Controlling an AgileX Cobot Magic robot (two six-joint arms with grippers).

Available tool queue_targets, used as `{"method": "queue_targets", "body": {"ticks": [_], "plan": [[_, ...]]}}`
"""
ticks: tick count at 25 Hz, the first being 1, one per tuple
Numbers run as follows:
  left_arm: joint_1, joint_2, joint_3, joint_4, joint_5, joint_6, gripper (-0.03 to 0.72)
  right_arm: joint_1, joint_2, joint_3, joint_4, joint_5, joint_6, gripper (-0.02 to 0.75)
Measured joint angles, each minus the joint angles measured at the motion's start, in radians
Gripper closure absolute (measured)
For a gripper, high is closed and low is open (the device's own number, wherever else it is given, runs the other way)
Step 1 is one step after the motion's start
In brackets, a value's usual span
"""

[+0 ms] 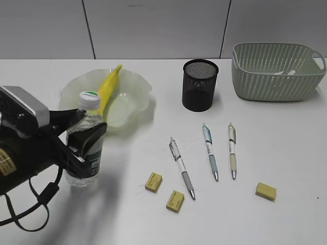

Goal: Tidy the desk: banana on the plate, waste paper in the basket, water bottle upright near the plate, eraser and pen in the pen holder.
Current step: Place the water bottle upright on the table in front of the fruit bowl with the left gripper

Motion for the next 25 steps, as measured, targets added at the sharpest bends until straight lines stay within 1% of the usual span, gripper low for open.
{"method": "queue_targets", "body": {"ticks": [7,15,25], "plan": [[0.0,0.001,-0.075,0.004,-0.01,0.003,0.295,0.0,0.0,0.0,0.013,0.0,0.0,0.451],[0.0,0.102,-0.076,0.004,-0.019,0.003,0.295,0.0,0.0,0.0,0.015,0.0,0.0,0.451],[0.0,0.129,-0.08,-0.004,-0.059,0.001,0.295,0.0,0.0,0.0,0.016,0.0,0.0,0.453]]}}
